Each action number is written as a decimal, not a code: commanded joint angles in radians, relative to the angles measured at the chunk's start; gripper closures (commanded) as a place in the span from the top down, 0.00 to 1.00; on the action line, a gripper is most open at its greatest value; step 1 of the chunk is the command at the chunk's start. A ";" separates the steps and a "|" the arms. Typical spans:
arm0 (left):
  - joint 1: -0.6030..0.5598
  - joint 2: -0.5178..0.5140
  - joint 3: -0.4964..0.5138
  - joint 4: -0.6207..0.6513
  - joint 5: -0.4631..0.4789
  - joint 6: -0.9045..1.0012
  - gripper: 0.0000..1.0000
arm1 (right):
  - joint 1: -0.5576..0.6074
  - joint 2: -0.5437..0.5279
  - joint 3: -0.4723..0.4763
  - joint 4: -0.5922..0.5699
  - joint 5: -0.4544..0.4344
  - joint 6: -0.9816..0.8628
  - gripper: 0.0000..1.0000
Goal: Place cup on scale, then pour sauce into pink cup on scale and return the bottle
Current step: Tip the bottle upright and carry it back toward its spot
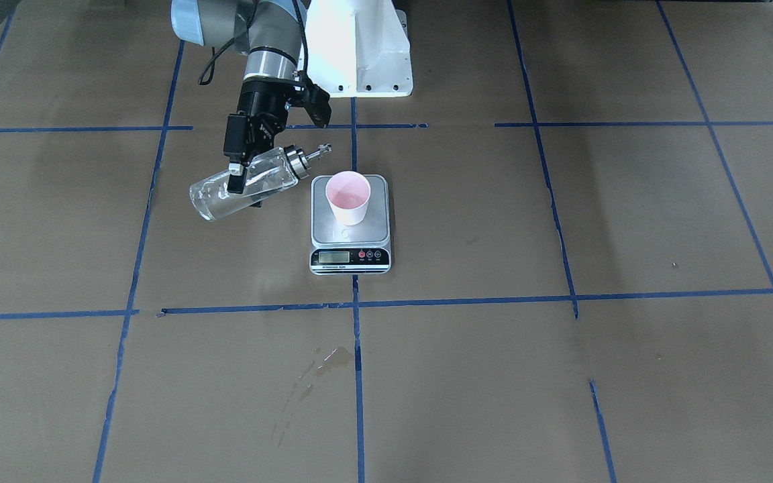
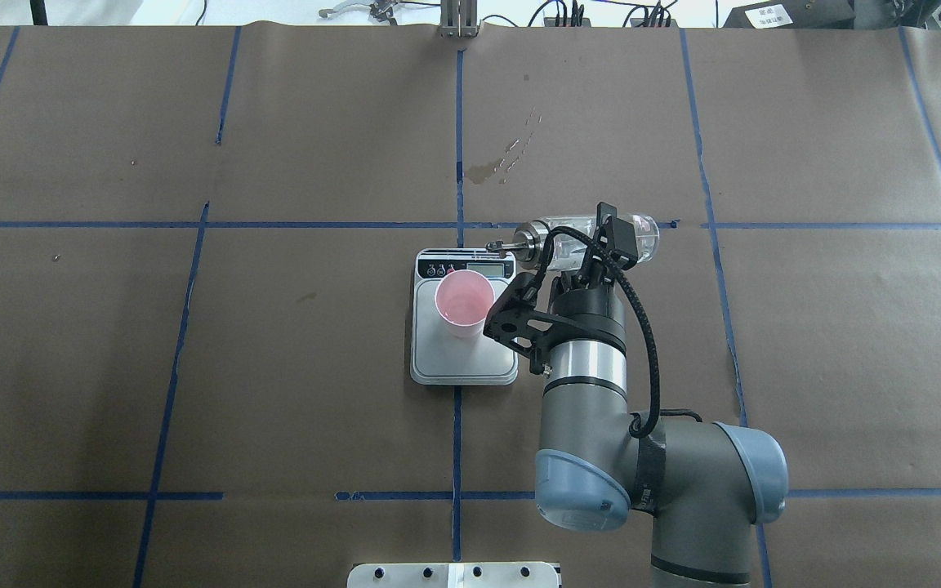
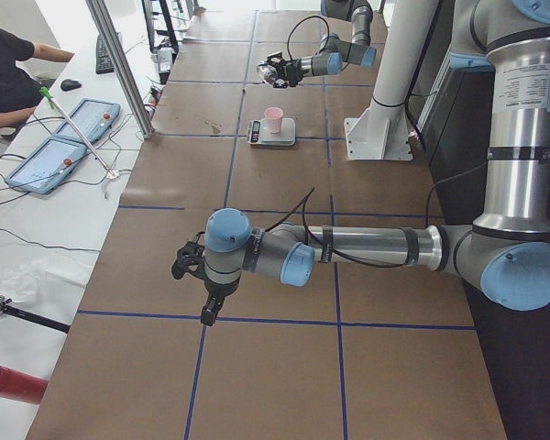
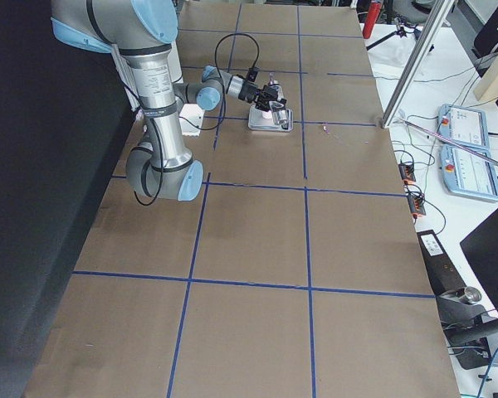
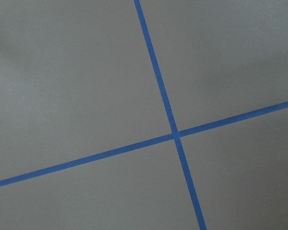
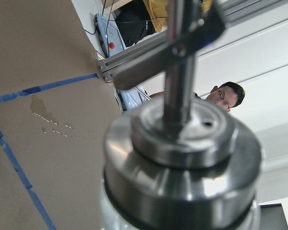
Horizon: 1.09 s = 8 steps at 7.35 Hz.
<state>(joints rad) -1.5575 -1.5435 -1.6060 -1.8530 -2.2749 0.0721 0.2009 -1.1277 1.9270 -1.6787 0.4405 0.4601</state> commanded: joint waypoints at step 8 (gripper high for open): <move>-0.001 -0.013 -0.051 0.002 0.003 -0.003 1.00 | 0.018 -0.394 0.101 0.629 0.170 0.509 0.00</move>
<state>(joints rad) -1.5585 -1.5502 -1.6569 -1.8515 -2.2718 0.0691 0.2143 -1.4696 2.0595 -1.1727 0.5969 0.9076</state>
